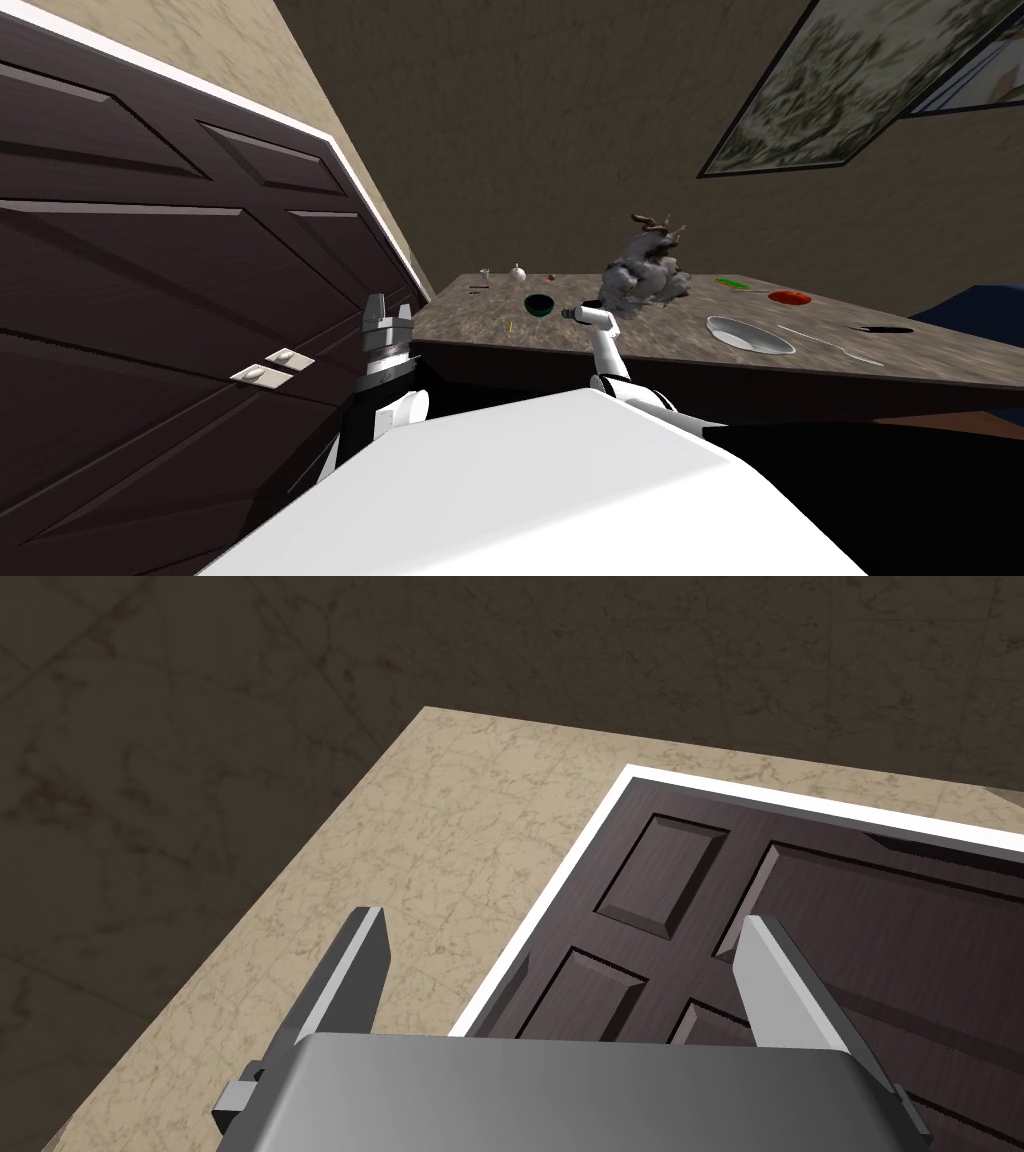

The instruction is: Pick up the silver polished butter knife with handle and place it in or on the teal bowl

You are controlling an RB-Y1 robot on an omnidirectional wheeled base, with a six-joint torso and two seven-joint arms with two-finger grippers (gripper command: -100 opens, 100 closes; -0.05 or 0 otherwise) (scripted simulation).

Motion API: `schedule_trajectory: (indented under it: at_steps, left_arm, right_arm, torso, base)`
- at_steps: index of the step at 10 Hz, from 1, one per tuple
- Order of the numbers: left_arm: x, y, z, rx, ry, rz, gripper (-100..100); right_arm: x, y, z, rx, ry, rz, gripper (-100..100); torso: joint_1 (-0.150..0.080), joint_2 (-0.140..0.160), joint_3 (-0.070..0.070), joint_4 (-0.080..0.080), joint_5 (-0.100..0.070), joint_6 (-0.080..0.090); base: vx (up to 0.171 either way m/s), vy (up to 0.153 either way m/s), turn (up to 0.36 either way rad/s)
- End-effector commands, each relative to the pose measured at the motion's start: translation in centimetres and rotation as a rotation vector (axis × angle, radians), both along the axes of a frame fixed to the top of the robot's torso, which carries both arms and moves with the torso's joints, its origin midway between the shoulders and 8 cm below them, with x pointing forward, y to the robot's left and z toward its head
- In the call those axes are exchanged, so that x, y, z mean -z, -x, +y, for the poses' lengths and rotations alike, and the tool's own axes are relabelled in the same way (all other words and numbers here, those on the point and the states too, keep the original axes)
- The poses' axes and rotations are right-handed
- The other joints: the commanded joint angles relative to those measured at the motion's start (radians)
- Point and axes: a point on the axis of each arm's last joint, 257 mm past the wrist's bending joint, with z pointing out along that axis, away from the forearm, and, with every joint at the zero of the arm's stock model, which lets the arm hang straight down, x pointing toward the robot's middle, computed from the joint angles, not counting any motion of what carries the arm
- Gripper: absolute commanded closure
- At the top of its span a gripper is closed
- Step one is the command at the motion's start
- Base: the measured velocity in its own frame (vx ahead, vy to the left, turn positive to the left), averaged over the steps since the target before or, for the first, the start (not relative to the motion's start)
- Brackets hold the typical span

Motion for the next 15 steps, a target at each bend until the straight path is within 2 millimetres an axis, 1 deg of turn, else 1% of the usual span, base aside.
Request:
schedule_trajectory:
  at_steps: [1,2,3,4,6,8,9,11,13,15]
  left_arm:
    - [0.0,0.0,0.0,0.0,0.0,0.0,0]
    - [0.0,0.0,0.0,0.0,0.0,0.0,0]
    - [0.0,0.0,0.0,0.0,0.0,0.0,0]
    - [0.0,0.0,0.0,0.0,0.0,0.0,0]
    - [0.0,0.0,0.0,0.0,0.0,0.0,0]
    - [0.0,0.0,0.0,0.0,0.0,0.0,0]
    - [0.0,0.0,0.0,0.0,0.0,0.0,0]
    - [0.0,0.0,0.0,0.0,0.0,0.0,0]
    - [0.0,0.0,0.0,0.0,0.0,0.0,0]
    - [0.0,0.0,0.0,0.0,0.0,0.0,0]
  right_arm:
    - [-2.3,-0.6,-1.9,0.042,0.023,-0.032,100]
    - [-3.6,-0.8,-2.9,0.067,0.038,-0.049,100]
    - [-3.6,-0.8,-2.9,0.067,0.038,-0.049,100]
    - [-4.3,-0.9,-3.4,0.079,0.045,-0.057,100]
    - [-7.0,-1.2,-5.1,0.125,0.072,-0.087,100]
    - [-8.3,-1.3,-5.7,0.146,0.081,-0.1,100]
    - [-10.0,-1.4,-6.3,0.169,0.088,-0.114,100]
    - [-11.2,-1.5,-6.4,0.18,0.085,-0.116,100]
    - [-12.0,-1.5,-6.0,0.178,0.073,-0.105,100]
    - [-12.4,-1.4,-5.5,0.17,0.06,-0.092,100]
  torso:
    - [0.0,0.0,0.0,0.0,0.0,0.0]
    - [0.001,0.003,0.002,0.0,0.0,0.0]
    - [0.002,0.002,0.002,0.001,0.0,0.0]
    - [0.002,0.0,0.0,0.0,0.0,0.0]
    - [0.001,-0.003,-0.001,0.0,0.0,0.0]
    - [0.001,-0.004,-0.002,0.0,-0.001,0.0]
    - [0.001,-0.003,-0.002,0.0,-0.001,0.0]
    - [0.003,-0.003,-0.001,0.0,0.0,0.0]
    - [0.004,-0.003,-0.002,0.0,0.0,0.0]
    - [0.006,-0.004,-0.002,-0.001,0.0,-0.001]
  base:
    - [-0.099,0.045,-0.044]
    - [-0.067,0.054,-0.039]
    - [-0.01,0.031,-0.017]
    - [0.01,0.014,-0.001]
    - [0.02,0.019,-0.022]
    - [0.02,0.02,-0.014]
    - [0.027,0.036,0.004]
    - [0.018,0.045,0.017]
    - [0.021,0.06,0.059]
    - [0.01,0.067,0.061]
